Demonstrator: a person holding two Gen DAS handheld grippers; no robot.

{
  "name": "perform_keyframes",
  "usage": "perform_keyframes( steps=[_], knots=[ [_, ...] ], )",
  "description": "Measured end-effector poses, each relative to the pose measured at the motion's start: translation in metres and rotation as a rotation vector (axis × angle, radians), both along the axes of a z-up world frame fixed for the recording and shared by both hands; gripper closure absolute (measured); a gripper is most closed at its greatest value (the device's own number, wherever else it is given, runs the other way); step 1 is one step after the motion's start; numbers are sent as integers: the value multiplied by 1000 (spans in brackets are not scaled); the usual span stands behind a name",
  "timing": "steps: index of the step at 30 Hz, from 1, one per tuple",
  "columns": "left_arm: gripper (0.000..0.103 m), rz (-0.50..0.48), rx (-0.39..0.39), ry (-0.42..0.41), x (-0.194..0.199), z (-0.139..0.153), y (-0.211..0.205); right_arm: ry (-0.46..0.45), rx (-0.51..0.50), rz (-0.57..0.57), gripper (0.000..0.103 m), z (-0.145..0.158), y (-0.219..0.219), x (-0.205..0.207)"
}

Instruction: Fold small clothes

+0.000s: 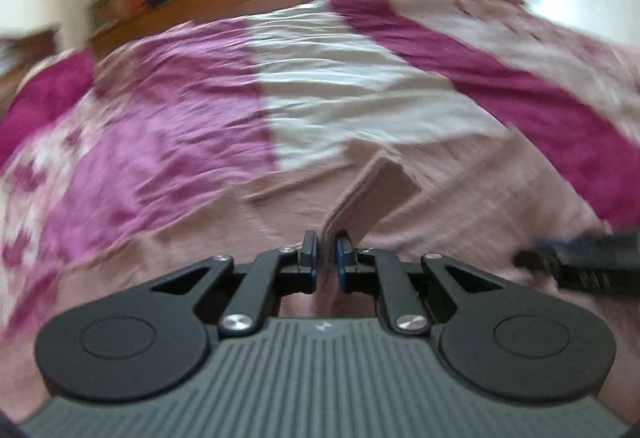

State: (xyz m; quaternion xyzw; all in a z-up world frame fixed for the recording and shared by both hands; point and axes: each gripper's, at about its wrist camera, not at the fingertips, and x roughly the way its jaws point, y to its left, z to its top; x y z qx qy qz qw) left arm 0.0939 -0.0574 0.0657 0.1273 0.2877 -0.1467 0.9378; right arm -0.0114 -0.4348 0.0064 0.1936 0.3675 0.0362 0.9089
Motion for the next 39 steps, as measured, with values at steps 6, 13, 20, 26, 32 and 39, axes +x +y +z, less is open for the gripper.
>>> perform_keyframes(
  steps=[6, 13, 20, 26, 32, 39],
  knots=[
    [90, 160, -81, 34, 9, 7, 51, -1, -4, -1, 73, 0, 0, 0],
    [61, 283, -113, 107, 4, -5, 90, 0, -6, 0, 73, 0, 1, 0],
    [54, 365, -87, 171, 1, -14, 116, 6, -8, -3, 73, 2, 1, 1],
    [54, 404, -93, 228, 9, -26, 126, -10, -27, -7, 72, 24, 4, -7],
    [47, 423, -74, 239, 10, -37, 129, -9, -97, -5, 72, 25, 6, -19],
    [44, 439, -92, 249, 6, -30, 136, 7, -28, -16, 63, 14, -3, -15]
  ],
)
